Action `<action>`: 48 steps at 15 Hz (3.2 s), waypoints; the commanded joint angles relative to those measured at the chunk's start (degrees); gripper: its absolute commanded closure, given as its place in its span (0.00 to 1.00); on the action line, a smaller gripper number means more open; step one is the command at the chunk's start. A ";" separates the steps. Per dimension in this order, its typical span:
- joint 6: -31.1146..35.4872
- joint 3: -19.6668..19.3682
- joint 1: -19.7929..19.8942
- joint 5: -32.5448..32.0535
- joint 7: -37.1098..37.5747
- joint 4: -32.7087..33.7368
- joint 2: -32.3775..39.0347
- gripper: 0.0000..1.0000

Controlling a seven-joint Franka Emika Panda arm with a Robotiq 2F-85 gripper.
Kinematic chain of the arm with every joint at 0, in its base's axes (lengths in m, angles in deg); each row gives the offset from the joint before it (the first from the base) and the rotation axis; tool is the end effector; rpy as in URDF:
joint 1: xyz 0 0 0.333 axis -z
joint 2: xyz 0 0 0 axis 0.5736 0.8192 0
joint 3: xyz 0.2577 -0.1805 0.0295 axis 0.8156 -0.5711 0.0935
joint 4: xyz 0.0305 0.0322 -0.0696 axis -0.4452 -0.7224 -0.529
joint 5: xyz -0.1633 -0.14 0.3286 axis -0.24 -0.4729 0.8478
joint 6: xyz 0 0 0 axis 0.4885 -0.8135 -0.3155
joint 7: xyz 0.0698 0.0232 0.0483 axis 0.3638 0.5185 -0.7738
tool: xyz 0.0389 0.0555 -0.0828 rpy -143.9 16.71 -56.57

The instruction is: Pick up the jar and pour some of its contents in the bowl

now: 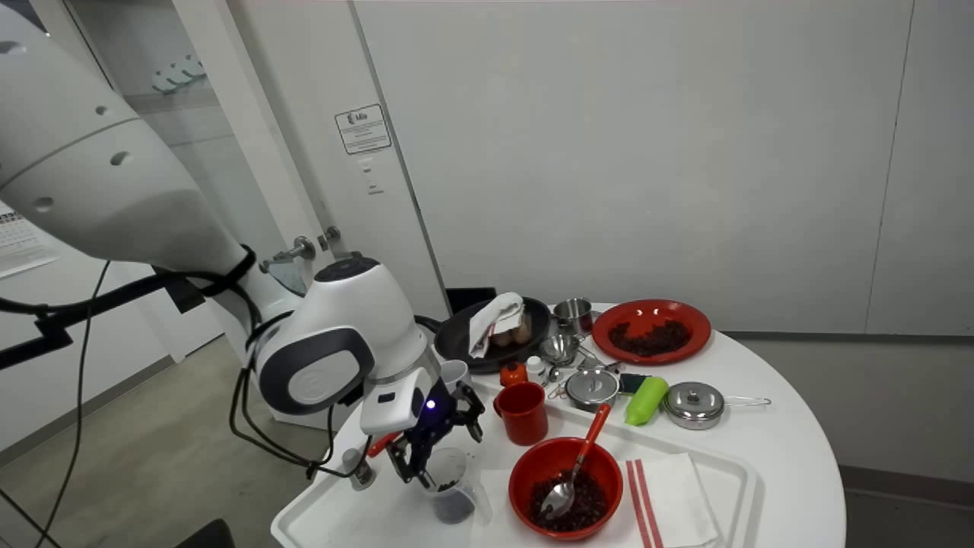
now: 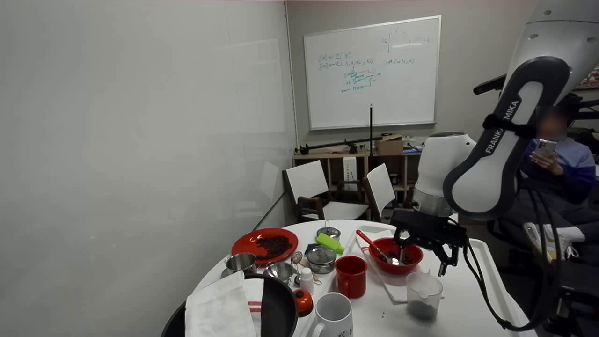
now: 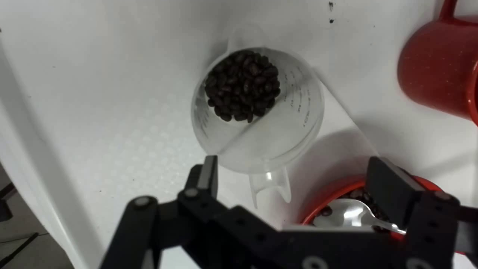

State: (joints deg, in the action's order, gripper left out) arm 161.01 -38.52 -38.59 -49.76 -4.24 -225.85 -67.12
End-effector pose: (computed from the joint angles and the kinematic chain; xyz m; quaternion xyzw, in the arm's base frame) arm 0.4695 -0.0352 0.1755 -0.6879 0.7227 -0.0514 0.0430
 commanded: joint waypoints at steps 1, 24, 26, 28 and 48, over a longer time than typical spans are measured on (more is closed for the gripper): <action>2.35 -1.90 -2.14 -0.59 -1.98 0.74 2.97 0.00; 1.97 0.22 0.08 4.49 -9.19 0.75 3.39 0.88; 1.31 0.48 -0.21 4.34 -9.27 0.45 1.77 0.88; -0.15 0.02 -0.95 3.61 -9.20 0.33 -0.60 0.88; -12.49 -27.22 -16.28 -53.27 36.01 11.90 -8.83 0.88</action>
State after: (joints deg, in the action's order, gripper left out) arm 152.46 -64.18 -52.04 -95.58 22.34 -216.54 -77.44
